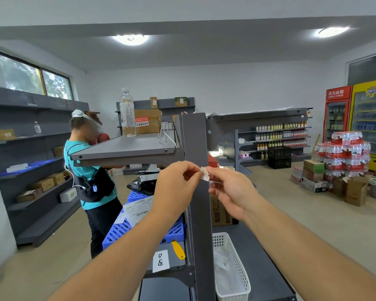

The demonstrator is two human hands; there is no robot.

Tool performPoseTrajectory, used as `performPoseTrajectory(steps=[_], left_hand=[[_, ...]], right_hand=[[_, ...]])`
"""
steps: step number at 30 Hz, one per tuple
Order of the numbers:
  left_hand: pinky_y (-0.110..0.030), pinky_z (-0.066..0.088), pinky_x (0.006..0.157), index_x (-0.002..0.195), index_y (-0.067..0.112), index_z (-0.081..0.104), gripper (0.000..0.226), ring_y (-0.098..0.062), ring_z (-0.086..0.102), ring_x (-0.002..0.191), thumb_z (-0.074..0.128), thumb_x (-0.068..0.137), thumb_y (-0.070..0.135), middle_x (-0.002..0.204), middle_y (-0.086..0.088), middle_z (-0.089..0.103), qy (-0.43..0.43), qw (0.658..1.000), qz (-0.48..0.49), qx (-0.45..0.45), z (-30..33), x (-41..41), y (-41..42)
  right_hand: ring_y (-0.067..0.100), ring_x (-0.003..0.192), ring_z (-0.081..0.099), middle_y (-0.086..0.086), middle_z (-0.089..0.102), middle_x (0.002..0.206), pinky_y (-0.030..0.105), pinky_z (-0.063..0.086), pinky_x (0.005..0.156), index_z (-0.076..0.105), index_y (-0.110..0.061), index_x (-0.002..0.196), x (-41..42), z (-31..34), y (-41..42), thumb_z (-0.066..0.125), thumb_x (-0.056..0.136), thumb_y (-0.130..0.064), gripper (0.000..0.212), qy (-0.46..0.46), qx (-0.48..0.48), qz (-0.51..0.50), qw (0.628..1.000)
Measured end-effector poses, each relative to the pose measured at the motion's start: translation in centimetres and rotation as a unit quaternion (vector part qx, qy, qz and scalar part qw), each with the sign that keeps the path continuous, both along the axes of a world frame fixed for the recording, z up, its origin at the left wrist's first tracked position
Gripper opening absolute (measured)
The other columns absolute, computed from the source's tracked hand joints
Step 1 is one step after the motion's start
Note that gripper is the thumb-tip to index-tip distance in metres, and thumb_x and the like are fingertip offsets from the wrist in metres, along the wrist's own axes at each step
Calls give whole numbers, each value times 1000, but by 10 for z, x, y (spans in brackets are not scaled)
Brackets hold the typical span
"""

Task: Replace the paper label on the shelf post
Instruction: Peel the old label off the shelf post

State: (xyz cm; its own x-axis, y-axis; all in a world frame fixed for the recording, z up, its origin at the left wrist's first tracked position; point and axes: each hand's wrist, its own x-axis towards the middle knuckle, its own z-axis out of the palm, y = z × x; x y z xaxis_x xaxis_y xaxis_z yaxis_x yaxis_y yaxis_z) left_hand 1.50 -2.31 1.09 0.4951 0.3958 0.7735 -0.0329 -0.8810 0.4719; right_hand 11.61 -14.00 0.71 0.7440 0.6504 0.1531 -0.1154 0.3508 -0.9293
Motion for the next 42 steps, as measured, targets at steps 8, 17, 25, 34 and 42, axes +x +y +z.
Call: performPoseTrajectory(steps=[8,17,25,34,42], left_hand=[[-21,59,81,107,23,81,15,-2,70,89,73,95,24,94,12,76,-20,999,-36,0,-5,1,-2],[-23,59,79,102,22,80,11,-4,70,84,73,94,21,89,10,76,0,999,-33,40,-4,1,-1],[-8,48,73,102,25,82,11,-1,65,79,75,93,27,90,12,76,40,994,-43,88,-9,4,3],[-10,49,72,109,21,76,15,-3,63,77,69,96,21,90,12,70,17,996,-17,80,-27,-4,16],[-14,47,66,111,19,74,20,-6,60,76,62,97,10,88,11,67,39,997,33,55,-48,-25,43]], right_hand=[[18,82,69,15,79,99,35,60,92,80,0,103,2,-1,2,71,93,1,13,1,35,-30,999],[21,91,72,13,78,96,34,60,92,77,2,105,12,-2,-5,70,94,-1,13,-32,30,26,999],[13,72,68,6,76,80,27,61,79,83,-12,79,26,-17,-9,68,95,0,25,-97,14,43,994],[15,74,72,9,78,92,35,63,86,75,-13,103,61,-46,-7,74,91,-6,14,-134,-59,-144,979],[24,80,78,2,79,75,47,65,81,73,-18,84,99,-110,3,73,84,-12,6,-220,-273,-194,916]])
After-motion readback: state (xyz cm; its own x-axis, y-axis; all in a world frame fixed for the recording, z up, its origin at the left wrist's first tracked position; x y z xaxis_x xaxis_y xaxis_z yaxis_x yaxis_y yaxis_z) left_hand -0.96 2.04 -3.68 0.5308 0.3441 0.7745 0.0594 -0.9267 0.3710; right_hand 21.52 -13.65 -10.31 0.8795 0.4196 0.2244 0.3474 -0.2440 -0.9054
